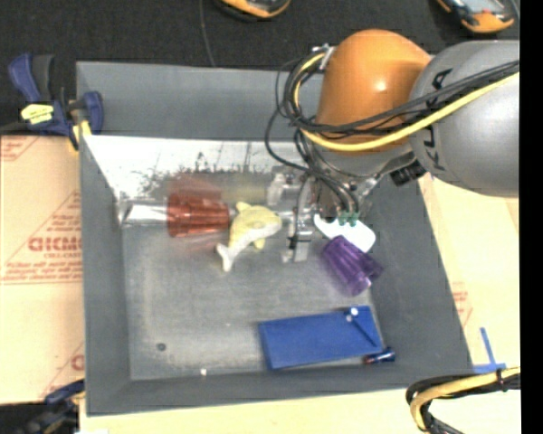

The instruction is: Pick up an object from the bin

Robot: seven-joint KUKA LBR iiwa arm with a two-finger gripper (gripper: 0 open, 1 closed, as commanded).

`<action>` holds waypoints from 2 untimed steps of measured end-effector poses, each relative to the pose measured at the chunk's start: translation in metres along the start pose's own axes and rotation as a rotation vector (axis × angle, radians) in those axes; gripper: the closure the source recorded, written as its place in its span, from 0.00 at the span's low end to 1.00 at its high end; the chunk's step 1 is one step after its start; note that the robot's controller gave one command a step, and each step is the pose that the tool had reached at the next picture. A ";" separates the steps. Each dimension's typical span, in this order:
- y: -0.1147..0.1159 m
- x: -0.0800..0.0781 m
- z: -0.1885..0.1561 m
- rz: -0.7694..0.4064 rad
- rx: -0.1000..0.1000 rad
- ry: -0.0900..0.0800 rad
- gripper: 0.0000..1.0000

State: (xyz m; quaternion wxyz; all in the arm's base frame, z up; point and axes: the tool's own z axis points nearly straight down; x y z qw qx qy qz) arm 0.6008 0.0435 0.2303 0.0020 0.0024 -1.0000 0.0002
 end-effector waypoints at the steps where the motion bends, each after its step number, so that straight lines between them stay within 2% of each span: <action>1: 0.000 -0.001 -0.005 0.001 -0.001 -0.008 0.00; 2: -0.004 -0.031 0.082 -0.080 0.000 -0.012 0.00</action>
Offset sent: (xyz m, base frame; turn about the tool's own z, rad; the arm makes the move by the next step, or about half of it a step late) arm 0.0523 -0.0065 -0.1603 -0.1504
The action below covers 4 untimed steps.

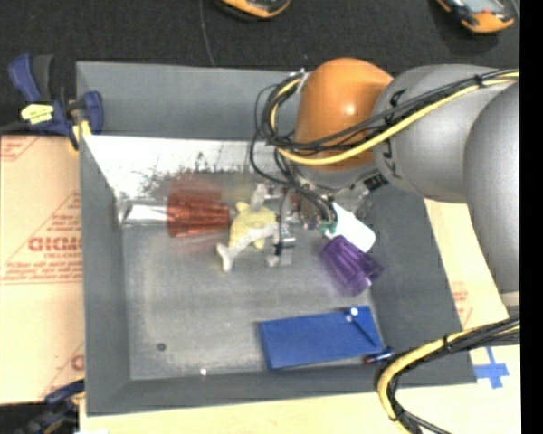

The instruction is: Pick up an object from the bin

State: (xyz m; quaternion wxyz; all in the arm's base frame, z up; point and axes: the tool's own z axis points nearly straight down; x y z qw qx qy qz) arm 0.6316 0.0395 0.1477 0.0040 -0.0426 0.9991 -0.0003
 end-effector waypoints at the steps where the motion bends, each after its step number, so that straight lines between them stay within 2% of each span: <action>1: -0.005 -0.015 0.003 -0.127 0.000 -0.004 0.00; 2: -0.022 -0.021 0.031 -0.204 0.001 0.004 0.00; 3: -0.014 -0.025 0.069 -0.422 0.006 -0.021 0.00; 4: -0.010 -0.027 0.081 -0.377 0.005 -0.025 1.00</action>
Offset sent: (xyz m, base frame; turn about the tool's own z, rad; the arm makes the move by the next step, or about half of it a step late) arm 0.0226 -0.0191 -0.0300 -0.2053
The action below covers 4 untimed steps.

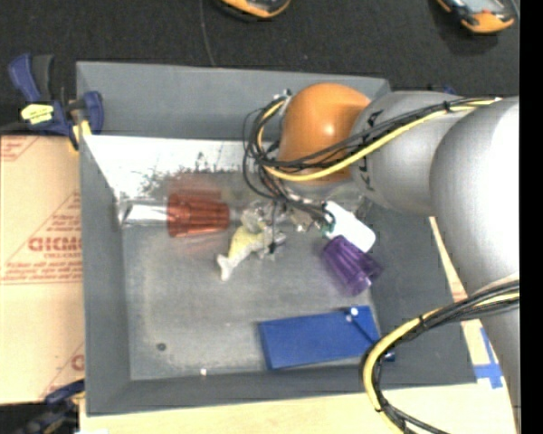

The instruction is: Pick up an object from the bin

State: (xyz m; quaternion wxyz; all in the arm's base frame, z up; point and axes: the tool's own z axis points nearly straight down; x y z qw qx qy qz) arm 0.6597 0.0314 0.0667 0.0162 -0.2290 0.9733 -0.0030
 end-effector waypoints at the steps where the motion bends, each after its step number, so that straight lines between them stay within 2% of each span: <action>1: 0.004 0.001 -0.006 0.029 -0.004 0.009 1.00; 2: -0.001 -0.002 -0.037 0.010 0.002 -0.007 1.00; 3: 0.000 -0.002 -0.104 0.023 -0.002 0.002 1.00; 4: -0.001 -0.001 -0.090 0.014 -0.003 0.003 1.00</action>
Offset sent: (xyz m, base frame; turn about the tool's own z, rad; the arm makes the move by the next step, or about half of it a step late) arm -0.0006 0.0002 0.0357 0.0069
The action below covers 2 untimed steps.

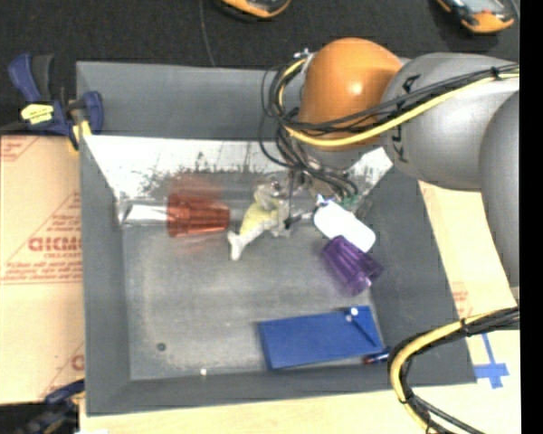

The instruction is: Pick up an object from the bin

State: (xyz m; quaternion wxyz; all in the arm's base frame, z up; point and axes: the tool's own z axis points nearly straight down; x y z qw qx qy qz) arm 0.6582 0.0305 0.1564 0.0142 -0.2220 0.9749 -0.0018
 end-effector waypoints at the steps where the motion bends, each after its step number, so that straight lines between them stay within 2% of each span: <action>1: 0.000 -0.002 -0.016 0.008 0.001 -0.006 1.00; 2: -0.002 -0.003 -0.088 0.005 0.002 -0.007 1.00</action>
Offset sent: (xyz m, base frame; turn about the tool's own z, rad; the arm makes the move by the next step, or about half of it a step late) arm 0.0002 0.0001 0.0871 0.0009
